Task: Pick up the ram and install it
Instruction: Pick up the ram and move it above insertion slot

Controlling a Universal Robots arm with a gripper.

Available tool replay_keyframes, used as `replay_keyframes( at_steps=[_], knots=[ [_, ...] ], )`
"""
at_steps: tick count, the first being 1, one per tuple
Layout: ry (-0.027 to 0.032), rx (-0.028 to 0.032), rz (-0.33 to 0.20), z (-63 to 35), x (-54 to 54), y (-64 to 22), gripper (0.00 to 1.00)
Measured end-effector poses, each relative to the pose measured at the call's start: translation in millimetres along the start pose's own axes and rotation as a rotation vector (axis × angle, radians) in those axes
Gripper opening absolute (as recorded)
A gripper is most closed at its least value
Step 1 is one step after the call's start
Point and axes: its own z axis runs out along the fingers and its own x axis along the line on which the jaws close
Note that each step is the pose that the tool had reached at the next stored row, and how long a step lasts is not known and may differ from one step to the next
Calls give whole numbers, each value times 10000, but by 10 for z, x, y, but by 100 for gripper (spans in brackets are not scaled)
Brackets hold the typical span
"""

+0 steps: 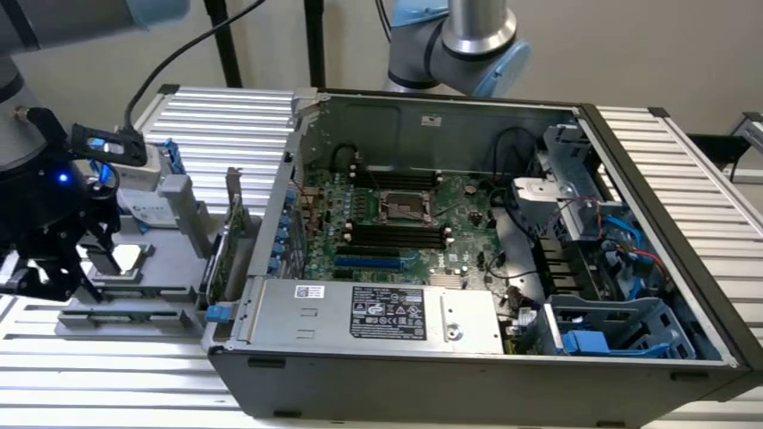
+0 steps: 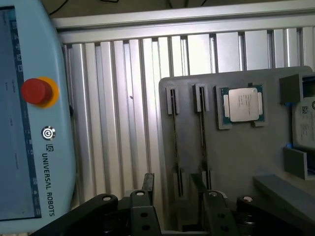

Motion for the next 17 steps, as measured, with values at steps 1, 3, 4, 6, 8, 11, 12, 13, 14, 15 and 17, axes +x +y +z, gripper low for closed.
replay_keyframes(
  at_steps=[1, 3, 4, 6, 8, 11, 12, 13, 14, 15, 17],
  knots=[
    [0, 0, -5, 18, 0, -1, 42],
    [2, -1, -16, 55, -1, -2, 42],
    [2, 0, -21, 73, -1, -2, 42],
    [2, 0, -34, 109, -2, -4, 42],
    [2, 0, -47, 145, -2, -5, 42],
    [3, 0, -72, 199, -3, -6, 42],
    [3, 0, -82, 217, -4, -7, 42],
    [4, 2, -91, 237, -4, -7, 42],
    [4, 2, -100, 254, -4, -8, 42],
    [4, 2, -109, 273, -5, -8, 42],
    [5, 1, -126, 308, -5, -9, 42]
  ],
)
